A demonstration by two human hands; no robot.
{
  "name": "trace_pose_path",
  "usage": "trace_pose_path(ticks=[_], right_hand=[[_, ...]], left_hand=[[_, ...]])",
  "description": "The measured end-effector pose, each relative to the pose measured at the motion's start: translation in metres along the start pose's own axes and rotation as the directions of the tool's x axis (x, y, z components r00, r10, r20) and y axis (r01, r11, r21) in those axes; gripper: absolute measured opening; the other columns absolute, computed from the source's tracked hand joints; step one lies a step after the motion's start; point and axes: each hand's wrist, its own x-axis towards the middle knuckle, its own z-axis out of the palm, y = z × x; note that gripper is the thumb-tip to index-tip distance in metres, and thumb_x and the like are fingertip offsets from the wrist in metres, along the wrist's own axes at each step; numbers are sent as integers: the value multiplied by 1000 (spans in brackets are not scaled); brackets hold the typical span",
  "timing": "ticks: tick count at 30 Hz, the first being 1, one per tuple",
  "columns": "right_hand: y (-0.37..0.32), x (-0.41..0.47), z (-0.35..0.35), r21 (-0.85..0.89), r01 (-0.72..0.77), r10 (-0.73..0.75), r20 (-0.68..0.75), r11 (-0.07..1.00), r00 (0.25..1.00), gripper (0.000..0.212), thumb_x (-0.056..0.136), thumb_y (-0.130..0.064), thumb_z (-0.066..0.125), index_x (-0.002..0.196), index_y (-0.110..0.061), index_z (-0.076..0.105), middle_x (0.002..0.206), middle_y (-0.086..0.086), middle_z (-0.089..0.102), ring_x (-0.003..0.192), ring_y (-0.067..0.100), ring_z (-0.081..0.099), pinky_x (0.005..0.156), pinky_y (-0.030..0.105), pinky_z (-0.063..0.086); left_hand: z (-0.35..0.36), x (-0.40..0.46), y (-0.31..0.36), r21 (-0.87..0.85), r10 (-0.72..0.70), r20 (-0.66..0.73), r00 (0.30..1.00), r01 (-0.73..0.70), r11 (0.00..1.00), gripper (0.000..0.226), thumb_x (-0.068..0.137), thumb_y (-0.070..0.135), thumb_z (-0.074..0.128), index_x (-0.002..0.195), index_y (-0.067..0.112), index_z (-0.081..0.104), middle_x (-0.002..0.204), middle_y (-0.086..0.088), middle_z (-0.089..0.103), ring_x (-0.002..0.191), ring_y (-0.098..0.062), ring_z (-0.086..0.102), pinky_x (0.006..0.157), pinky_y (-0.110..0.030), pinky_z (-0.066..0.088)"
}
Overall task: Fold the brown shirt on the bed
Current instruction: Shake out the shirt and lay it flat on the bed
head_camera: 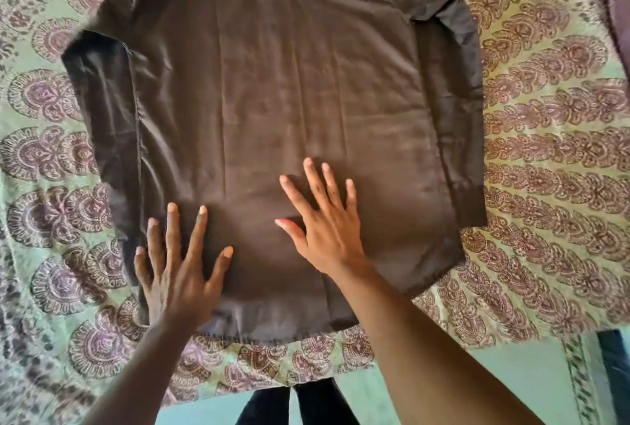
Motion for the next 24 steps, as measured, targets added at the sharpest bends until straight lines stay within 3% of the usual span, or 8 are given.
trace_pose_path(ticks=[6,9,12,15,18,20,22,24], right_hand=[[90,-105,0,-79,-439,437,-42,895,898,74,99,-73,24,163,-36,19,174,3,6,159,32,13,121,60,22],[85,-104,0,-23,-536,535,-39,844,844,77,100,-71,25,164,-30,15,174,8,4,158,38,7,121,66,18],[47,-79,-4,74,-478,484,-93,875,870,77,102,-66,34,164,-24,19,172,15,4,158,40,4,123,65,14],[16,-74,4,40,-272,274,-35,961,961,71,102,-67,34,163,-35,17,173,11,1,159,38,6,122,61,18],[9,-98,14,63,-443,441,48,894,896,73,99,-74,28,163,-43,9,174,4,-5,160,33,0,122,66,15],[11,-114,15,84,-547,544,57,833,837,77,97,-75,29,163,-42,6,173,7,-7,160,33,-2,122,67,14],[13,-120,12,97,-599,598,41,795,801,81,97,-75,33,164,-36,10,172,15,-11,158,40,-5,122,67,15],[15,-111,8,119,-609,617,-52,784,785,82,98,-72,39,163,-26,19,170,22,-9,156,49,-3,121,67,18]], left_hand=[[9,-60,-39,-132,-66,-72,995,56,990,77,95,63,37,165,36,20,176,0,5,159,-35,13,122,-62,19],[1,-58,-41,-273,-187,-135,973,145,951,58,102,40,55,156,23,40,162,-12,29,143,-42,33,108,-64,34],[-14,-44,-37,-472,-311,-134,941,215,855,34,94,-2,64,127,8,64,130,-24,53,117,-42,50,89,-50,42],[-21,-47,-42,-487,-314,-158,936,202,849,33,89,-13,57,114,6,67,114,-24,57,102,-41,54,80,-39,36],[-20,-56,-35,-468,-445,-53,894,371,802,37,90,-8,54,114,20,63,119,-17,51,99,-38,52,81,-47,41],[-25,-54,-24,-366,-524,-62,849,469,803,43,80,-4,62,109,28,59,127,-14,45,109,-40,50,88,-52,43],[-31,-47,-13,-194,-441,-163,883,409,891,52,70,-1,72,113,25,59,136,-12,38,120,-39,42,97,-55,41],[-31,-38,-3,-138,-188,-163,969,166,976,59,75,4,75,129,19,57,147,-12,36,133,-39,37,107,-60,37]])
